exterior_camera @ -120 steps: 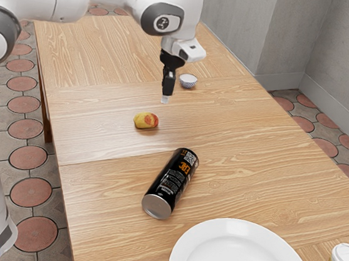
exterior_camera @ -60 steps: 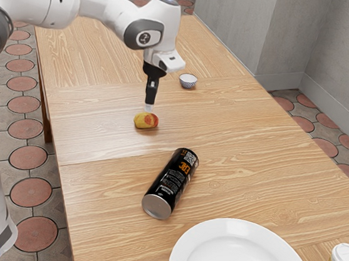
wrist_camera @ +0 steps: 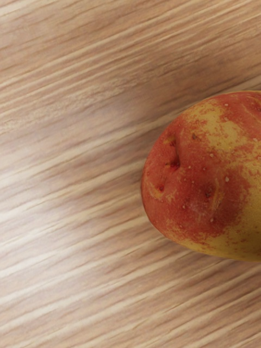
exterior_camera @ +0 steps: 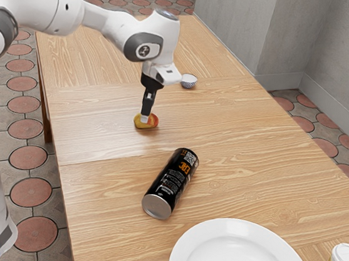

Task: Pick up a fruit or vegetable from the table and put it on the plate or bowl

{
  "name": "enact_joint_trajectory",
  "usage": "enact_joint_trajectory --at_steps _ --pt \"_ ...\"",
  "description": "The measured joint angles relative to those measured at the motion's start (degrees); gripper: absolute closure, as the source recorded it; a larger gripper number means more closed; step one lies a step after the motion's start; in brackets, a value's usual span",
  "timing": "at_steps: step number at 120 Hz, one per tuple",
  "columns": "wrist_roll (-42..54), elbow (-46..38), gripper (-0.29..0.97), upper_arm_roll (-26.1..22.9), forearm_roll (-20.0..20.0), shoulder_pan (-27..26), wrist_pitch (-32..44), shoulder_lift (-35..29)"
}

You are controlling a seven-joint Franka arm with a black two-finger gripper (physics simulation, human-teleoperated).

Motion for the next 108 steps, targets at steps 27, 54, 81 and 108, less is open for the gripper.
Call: enact_joint_trajectory --at_steps 27,54,81,108 --pt "0.7 -0.4 0.0 0.0 -0.8 -0.1 1.4 2.2" --pt "1.2 -0.4 0.12 0.0 -1.0 -0.1 1.9 3.0" --pt "1.3 -0.3 0.36 0.2 -1.6 -0.2 2.1 3.1" --pt "0.3 0.3 0.36 0.1 -2.0 0.6 1.2 2.9"
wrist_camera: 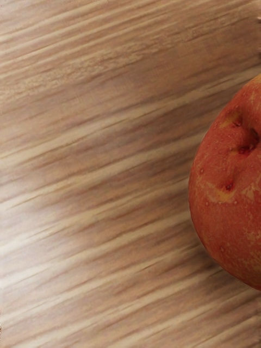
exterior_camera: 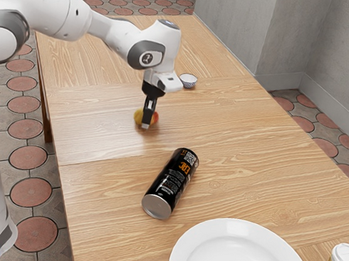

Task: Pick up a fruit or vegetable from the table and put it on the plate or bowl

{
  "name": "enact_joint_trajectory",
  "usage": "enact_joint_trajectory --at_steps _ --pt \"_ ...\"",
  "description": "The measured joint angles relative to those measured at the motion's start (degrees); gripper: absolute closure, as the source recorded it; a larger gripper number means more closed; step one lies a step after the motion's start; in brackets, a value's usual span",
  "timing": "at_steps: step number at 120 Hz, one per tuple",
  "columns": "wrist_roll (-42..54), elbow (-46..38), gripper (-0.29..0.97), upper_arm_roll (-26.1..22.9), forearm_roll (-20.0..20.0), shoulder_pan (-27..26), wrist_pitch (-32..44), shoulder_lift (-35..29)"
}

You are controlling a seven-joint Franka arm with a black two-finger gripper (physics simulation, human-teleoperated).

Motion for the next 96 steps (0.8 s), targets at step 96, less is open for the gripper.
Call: enact_joint_trajectory --at_steps 96 --pt "-5.4 9.9 0.47 -20.1 -2.3 -1.0 -15.0 -11.2"
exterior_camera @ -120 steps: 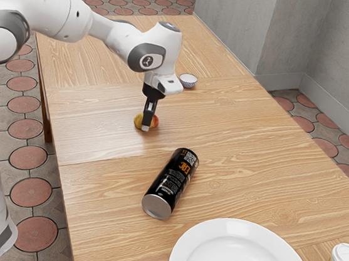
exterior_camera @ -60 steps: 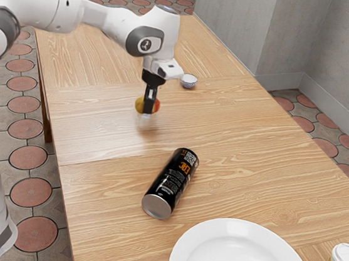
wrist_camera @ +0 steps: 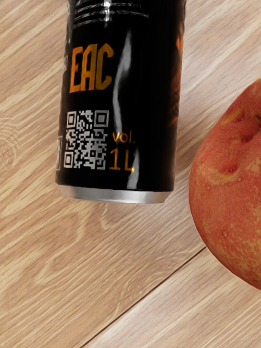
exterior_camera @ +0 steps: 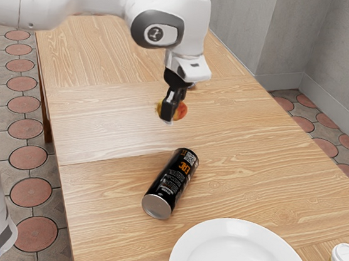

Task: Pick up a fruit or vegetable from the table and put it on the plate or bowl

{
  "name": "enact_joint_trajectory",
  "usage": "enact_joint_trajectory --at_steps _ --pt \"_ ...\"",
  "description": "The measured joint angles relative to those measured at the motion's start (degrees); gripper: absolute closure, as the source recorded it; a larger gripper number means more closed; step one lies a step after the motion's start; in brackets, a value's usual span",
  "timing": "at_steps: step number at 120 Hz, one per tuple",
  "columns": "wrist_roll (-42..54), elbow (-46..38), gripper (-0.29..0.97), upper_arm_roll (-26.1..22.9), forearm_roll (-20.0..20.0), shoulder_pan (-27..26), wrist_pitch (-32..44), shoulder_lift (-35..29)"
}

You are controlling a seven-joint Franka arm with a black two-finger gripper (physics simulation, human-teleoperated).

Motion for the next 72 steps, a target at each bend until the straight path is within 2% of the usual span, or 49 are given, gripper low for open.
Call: enact_joint_trajectory --at_steps 35,72 --pt "-3.0 5.6 0.47 -10.9 -2.7 -0.2 -3.0 0.6" --pt "-7.5 11.4 0.47 -21.0 -3.5 -0.7 -1.6 6.4"
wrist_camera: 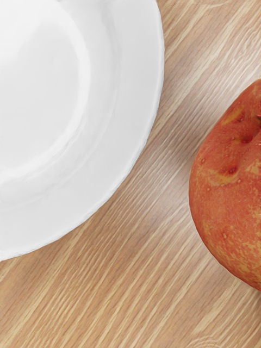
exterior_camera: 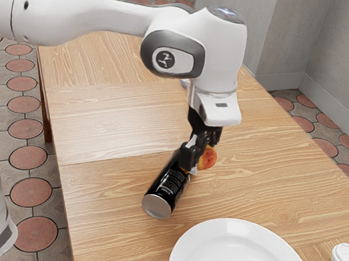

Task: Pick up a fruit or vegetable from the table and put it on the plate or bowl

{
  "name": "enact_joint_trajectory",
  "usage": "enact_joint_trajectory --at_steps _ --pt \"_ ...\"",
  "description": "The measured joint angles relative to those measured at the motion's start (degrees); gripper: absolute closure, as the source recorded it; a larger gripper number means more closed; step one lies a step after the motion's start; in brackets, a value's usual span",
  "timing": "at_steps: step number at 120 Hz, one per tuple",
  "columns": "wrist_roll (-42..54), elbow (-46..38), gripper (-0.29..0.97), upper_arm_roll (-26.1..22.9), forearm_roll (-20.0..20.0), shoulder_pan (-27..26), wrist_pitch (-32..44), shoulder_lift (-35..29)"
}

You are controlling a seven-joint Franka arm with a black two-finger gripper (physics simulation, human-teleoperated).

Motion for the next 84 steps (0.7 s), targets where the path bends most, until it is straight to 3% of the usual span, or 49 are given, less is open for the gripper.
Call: enact_joint_trajectory --at_steps 84 --pt "-11.4 5.1 0.46 -2.0 0.4 -11.4 14.9 12.4"
